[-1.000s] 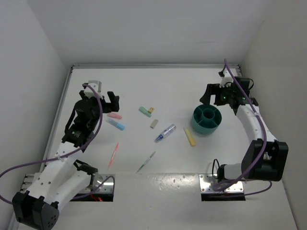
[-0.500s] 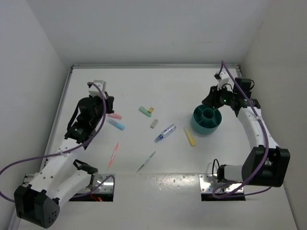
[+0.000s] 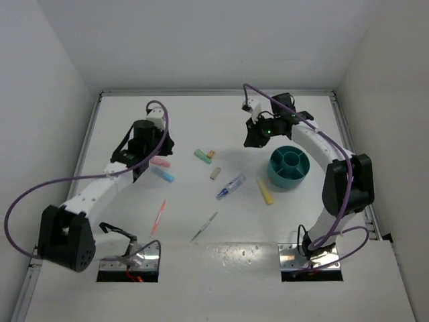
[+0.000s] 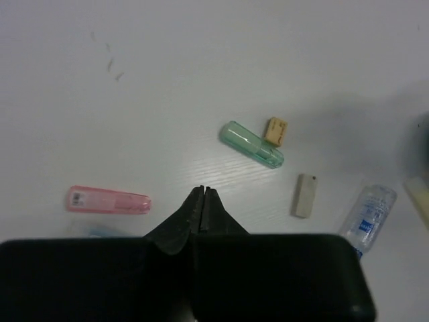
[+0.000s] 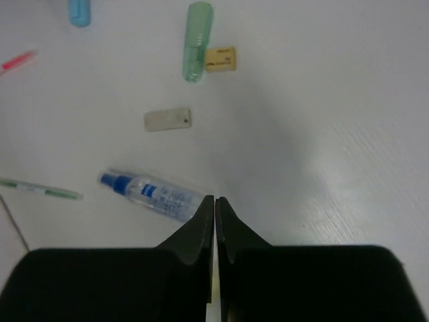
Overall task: Sort the stationery into containers
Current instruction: Pick up the stationery from the center of the board.
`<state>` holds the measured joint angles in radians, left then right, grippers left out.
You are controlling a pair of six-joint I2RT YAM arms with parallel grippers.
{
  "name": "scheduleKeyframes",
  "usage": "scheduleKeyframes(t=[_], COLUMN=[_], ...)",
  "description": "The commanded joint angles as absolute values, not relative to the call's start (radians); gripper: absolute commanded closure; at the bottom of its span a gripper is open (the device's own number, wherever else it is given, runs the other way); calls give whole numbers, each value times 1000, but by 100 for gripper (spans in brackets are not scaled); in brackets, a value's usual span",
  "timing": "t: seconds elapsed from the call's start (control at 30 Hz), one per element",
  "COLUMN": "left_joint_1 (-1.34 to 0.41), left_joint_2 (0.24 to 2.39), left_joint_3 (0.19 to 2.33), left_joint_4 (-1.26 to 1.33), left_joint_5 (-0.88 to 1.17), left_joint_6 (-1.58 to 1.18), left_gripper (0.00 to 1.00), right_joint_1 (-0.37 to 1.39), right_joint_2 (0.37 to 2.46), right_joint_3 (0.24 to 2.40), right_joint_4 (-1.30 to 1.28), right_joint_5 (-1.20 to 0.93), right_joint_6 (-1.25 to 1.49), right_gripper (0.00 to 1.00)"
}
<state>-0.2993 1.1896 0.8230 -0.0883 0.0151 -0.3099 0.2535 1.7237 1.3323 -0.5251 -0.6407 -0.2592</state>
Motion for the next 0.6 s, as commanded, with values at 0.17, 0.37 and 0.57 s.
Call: scheduleKeyframes(t=[0.17,0.37,0.57], left_joint_1=[-443,-572,-613], left_joint_2=[1538,1652,1799], left_joint_3=[1133,1250,1465], left_joint_4=[-284,-460,-625], left_joint_5=[-134,-373,-402], left_joint_6=[-652,-1132,-1246], left_gripper=[63,26,27], right_joint_1=[252,230,230], right_joint_2=[1527,1457,1447], right_joint_3=[1223,1169,1178], right_joint_4=[-351,-282,-305], right_joint_5=[-259,-198,-153], right_joint_6=[-141,-89,-139], right_gripper=[13,19,94])
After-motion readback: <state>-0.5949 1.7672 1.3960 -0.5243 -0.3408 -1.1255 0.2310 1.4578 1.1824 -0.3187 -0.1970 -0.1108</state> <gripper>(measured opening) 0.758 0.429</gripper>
